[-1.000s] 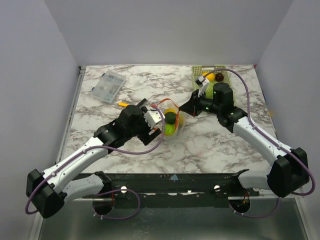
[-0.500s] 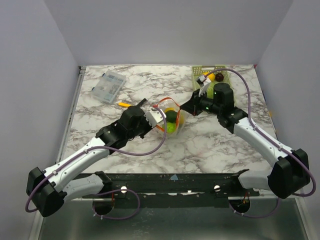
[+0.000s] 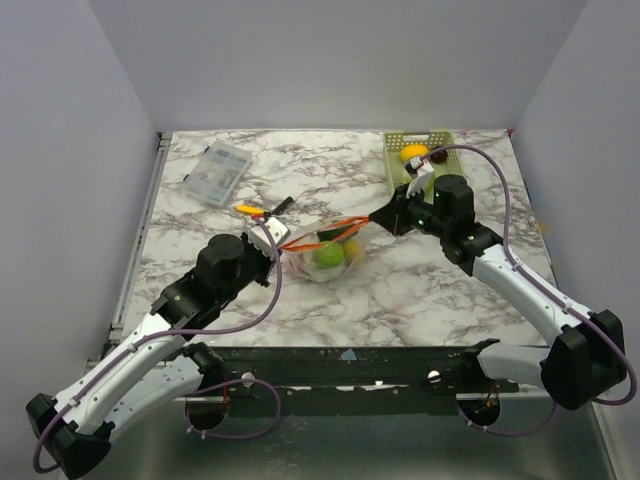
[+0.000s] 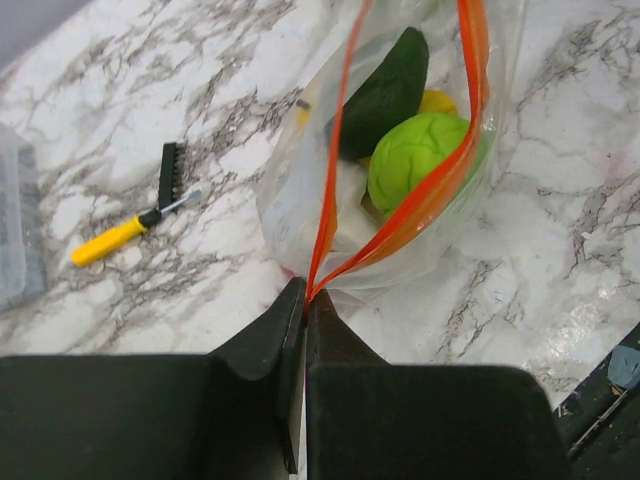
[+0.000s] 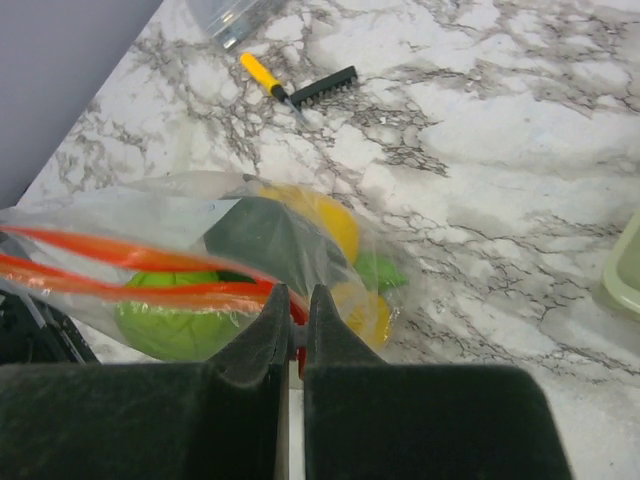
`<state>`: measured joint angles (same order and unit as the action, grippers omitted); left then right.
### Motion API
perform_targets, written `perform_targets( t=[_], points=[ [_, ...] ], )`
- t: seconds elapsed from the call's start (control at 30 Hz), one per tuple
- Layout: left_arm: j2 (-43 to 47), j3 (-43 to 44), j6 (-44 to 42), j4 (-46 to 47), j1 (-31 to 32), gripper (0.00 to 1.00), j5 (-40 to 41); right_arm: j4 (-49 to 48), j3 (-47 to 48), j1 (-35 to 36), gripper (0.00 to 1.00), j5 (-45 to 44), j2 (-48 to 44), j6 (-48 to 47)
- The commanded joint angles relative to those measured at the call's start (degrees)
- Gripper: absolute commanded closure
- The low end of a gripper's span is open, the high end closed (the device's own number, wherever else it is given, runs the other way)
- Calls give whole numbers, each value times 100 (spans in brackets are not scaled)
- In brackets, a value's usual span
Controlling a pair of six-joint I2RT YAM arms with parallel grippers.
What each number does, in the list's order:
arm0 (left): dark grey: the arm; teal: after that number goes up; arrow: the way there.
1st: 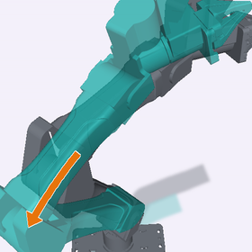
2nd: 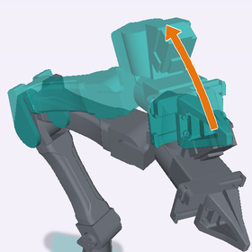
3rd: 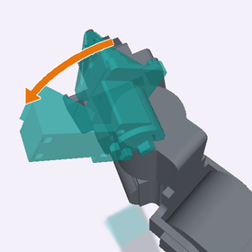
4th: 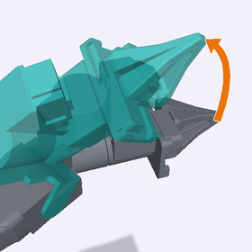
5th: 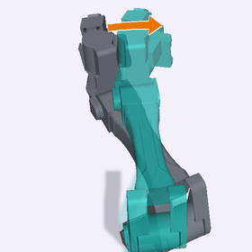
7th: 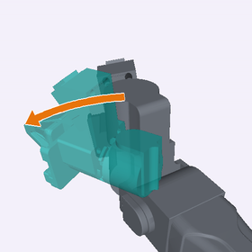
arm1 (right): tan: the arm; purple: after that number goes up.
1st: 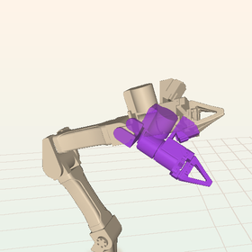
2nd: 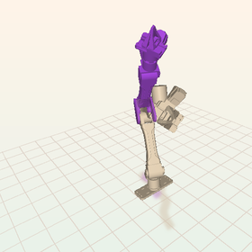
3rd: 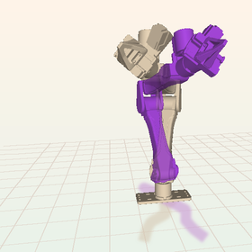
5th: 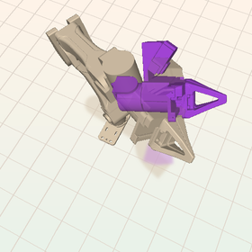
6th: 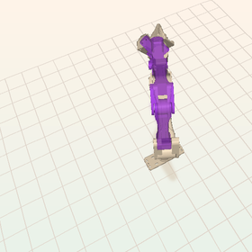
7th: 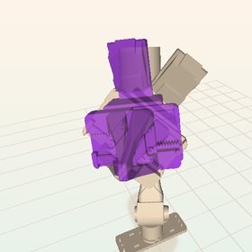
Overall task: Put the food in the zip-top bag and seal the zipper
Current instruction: Adjust the zipper food storage bag at the center of the board.
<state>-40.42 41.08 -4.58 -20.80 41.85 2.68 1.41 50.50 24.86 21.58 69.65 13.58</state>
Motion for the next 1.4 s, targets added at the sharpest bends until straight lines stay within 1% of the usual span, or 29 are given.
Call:
perform_targets(
  t=[0.0, 0.1, 0.13, 0.2, 0.23, 0.27, 0.33, 0.4, 0.43, 0.47, 0.5, 0.53, 0.57, 0.6, 0.63, 0.67, 0.73, 0.83, 0.93, 1.0, 1.07, 1.13, 1.27, 1.37],
  points=[
    [202, -201, 1170, 229, -526, 100, 93, 40, -34, -231, 100, -496, -61, 112],
    [284, -427, 1532, 782, -615, 100, -462, 64, 108, -233, 100, 89, 17, -67],
    [230, -421, 1651, 829, -636, 100, -683, 54, 128, -230, 100, 244, 18, -84],
    [136, -370, 1861, 805, -634, 100, -855, -34, 115, -231, 100, 372, -20, -28],
    [77, -295, 1913, 655, -634, 100, -719, -74, 94, -230, 100, 455, -39, -63],
    [-35, -66, 1919, 286, -640, 100, -391, -77, 74, -227, 100, 598, -71, -157],
    [-119, 358, 1463, -247, -645, 100, -209, -17, 73, -228, 100, 971, -165, -442],
    [160, 379, 1074, -30, -651, 100, -1034, -90, -12, -232, 100, 1342, -314, -543],
    [316, 269, 1040, 193, -643, 100, -1653, -327, -77, -234, 100, 1578, -390, -570],
    [399, 179, 1107, 421, -658, 100, -2058, -516, -160, -230, 98, 1856, -447, -557],
    [418, 81, 1427, 634, -648, 100, -1951, -708, -233, -225, 93, 1972, -493, -440],
    [383, -3, 1960, 710, -651, 100, -1180, -890, -304, -225, 88, 1983, -520, -341],
    [252, -79, 2615, 549, -691, 100, -459, -904, -304, -227, 83, 1880, -495, -297],
    [62, -93, 2893, 346, -769, 100, -116, -770, -247, -227, 73, 1646, -459, -295],
    [-197, -57, 2940, 177, -897, 100, -250, -538, -156, -227, 64, 1353, -425, -358],
    [-379, -28, 2878, 140, -920, 100, -560, -323, -75, -220, 56, 1126, -372, -457],
    [-406, -5, 2934, 187, -918, 100, -668, 256, 160, -221, 50, 783, -311, -748],
    [-116, -222, 2901, 663, -930, 100, -811, 1026, 628, -170, 40, 445, -244, -1030],
    [-17, -228, 2700, 799, -923, 100, -984, 1428, 1095, 224, 21, 321, -213, -1174],
    [70, -244, 2525, 837, -915, 100, -1079, 1623, 1364, 611, 18, 362, -149, -1301],
    [199, -277, 2375, 887, -917, 100, -1094, 1682, 1544, 773, 18, 756, -6, -1297],
    [380, -349, 2193, 995, -917, 100, -1154, 1740, 1771, 788, 18, 1601, 263, -1263],
    [579, -430, 1875, 1104, -915, 100, -1232, 2276, 2724, 867, 21, 3023, 1144, -832],
    [590, -446, 1663, 1175, -918, 100, -1123, 2641, 2978, 988, 21, 3718, 1482, -743]
  ],
)
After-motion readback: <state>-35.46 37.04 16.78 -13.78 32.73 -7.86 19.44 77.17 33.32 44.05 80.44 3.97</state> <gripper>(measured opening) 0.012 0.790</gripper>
